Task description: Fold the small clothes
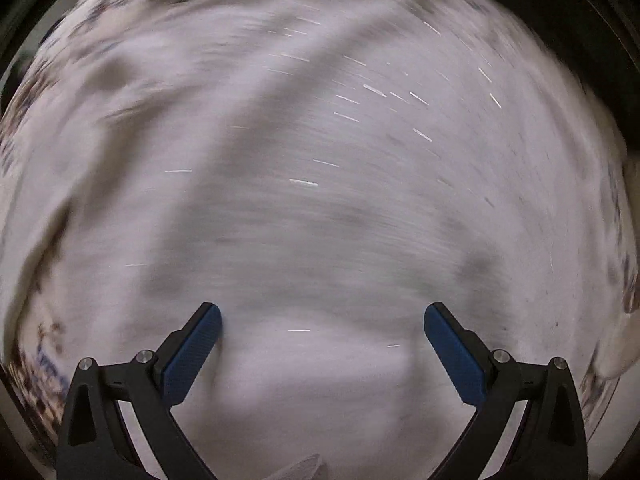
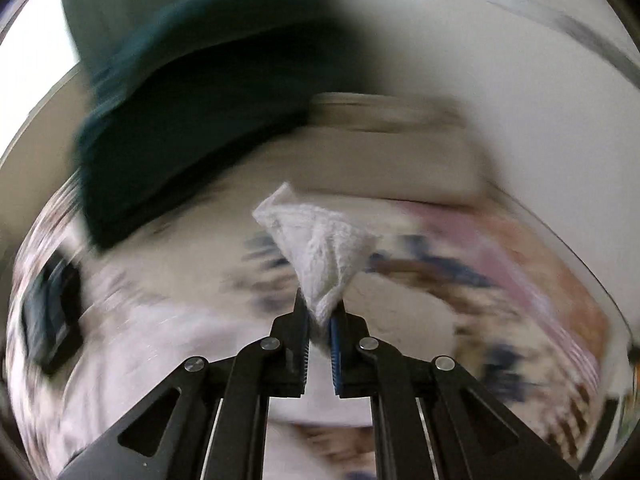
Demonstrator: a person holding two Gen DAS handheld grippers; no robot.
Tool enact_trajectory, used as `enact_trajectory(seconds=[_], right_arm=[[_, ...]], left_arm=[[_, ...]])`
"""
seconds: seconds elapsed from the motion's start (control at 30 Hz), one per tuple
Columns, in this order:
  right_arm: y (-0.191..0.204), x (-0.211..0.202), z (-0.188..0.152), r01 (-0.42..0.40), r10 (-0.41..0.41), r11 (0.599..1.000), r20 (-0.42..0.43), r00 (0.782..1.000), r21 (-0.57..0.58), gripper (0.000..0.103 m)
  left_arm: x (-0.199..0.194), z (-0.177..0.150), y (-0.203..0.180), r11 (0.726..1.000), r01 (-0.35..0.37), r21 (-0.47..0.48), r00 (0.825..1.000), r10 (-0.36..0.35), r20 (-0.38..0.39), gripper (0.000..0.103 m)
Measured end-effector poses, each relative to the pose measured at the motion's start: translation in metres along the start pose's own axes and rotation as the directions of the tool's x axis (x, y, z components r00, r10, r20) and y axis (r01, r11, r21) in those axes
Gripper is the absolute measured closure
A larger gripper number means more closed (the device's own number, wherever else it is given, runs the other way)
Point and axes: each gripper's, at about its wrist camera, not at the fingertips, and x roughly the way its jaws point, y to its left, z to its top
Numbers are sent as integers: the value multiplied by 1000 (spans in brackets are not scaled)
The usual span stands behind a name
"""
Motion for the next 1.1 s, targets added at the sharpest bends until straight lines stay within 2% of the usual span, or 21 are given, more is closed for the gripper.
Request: enact_trajectory(seconds=[0.07,0.13,0.23,0.3,0.37,0.43,0.53,0.6,0.63,0.67,0.7,0.73,0.77,0.8,0.83,0.87,0.9,0.93,1.03,1.1], right_arm=[[78,0,-14,-92,90,989,-18,996,-120,94],[151,1,-40,-163,157,959,-45,987,-233,94],[264,5,-105,-243,228,879,-85,970,-410,94],[316,8,-147,-260,244,822,-100,965,-506,94],[368,19,-192,-267,245,760,-119,962,-593,95],[409,29,-237,-265,227,707,-145,963,-656,95],[443,41,-281,-268,199,664,-180,963,-698,95],[457,51,-298,-269,176,634,-203,963,-725,94],[464,57,-311,-279,146,612,-241,960,-740,94],[461,61,-314,-294,126,610,-277,953,-736,91],[458,64,-316,-331,118,616,-332,936,-715,87],[455,63,-312,-365,122,622,-375,919,-693,74],[447,62,-309,-424,144,630,-439,887,-650,66],[438,61,-303,-475,170,644,-493,853,-599,48],[420,54,-293,-512,198,675,-538,819,-532,38],[403,48,-283,-520,217,700,-547,808,-490,37],[383,41,-272,-509,223,728,-544,809,-459,37],[361,36,-258,-473,205,765,-532,822,-437,37],[273,33,-213,-293,97,890,-483,870,-350,37],[222,39,-190,-194,37,936,-466,884,-294,37]], left_arm=[[-18,-3,48,997,-4,-74,1000,6,24,0],[-32,-7,92,991,-15,-132,999,21,46,0],[-52,-19,161,977,-55,-205,994,72,80,0],[-61,-29,208,967,-87,-241,989,113,94,0],[-63,-35,236,957,-106,-268,986,135,93,0],[-62,-43,270,944,-123,-307,984,155,83,0],[-57,-51,301,925,-134,-354,984,168,67,0],[-50,-51,313,915,-136,-379,984,168,52,0],[-47,-49,317,910,-136,-392,985,165,43,0],[-48,-54,321,905,-135,-403,986,164,38,0],[-51,-62,332,900,-133,-416,986,163,38,0],[-59,-71,348,894,-132,-428,986,163,36,0],[-59,-73,358,887,-135,-441,986,166,31,0],[-64,-83,370,878,-135,-460,986,167,29,0],[-68,-95,382,868,-134,-479,986,166,24,0],[-71,-108,395,855,-137,-500,986,166,12,0],[-74,-117,407,844,-142,-518,986,167,3,0],[-78,-131,421,827,-149,-543,985,171,-10,0],[-85,-168,460,776,-162,-610,984,174,-40,0],[-79,-187,481,750,-169,-640,984,168,-64,0]])
